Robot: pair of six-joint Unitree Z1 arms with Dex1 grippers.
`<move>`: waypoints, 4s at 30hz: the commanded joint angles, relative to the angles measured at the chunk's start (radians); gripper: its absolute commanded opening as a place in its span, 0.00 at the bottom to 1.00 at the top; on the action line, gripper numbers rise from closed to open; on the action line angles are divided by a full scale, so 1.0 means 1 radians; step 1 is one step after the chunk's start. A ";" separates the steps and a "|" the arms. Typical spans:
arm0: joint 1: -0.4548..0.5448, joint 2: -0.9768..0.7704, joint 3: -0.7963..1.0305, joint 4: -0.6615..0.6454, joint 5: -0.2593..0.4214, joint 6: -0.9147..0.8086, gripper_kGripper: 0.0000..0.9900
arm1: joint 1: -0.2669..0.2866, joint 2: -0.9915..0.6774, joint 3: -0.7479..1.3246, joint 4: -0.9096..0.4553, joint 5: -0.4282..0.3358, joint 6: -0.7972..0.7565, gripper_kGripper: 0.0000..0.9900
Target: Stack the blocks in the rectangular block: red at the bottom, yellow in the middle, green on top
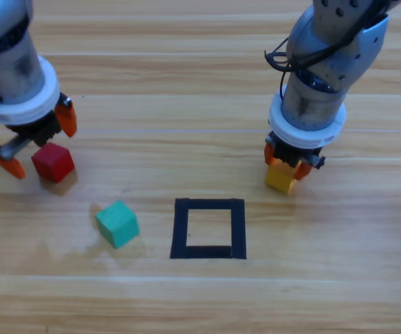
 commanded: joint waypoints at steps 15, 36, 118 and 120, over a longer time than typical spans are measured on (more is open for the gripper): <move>0.065 0.104 -0.091 0.033 -0.034 -0.081 0.95 | -0.027 -0.013 -0.149 0.302 0.034 -0.520 0.11; 0.123 0.191 -0.142 0.042 -0.045 -0.065 0.95 | -0.019 -0.054 -0.103 0.332 0.072 -0.767 0.11; 0.040 0.079 -0.357 0.191 -0.117 0.766 0.00 | -0.019 -0.103 -0.050 0.298 0.063 -0.779 0.11; -0.007 0.095 -0.380 0.191 -0.134 0.851 0.00 | -0.019 -0.106 -0.049 0.298 0.063 -0.778 0.11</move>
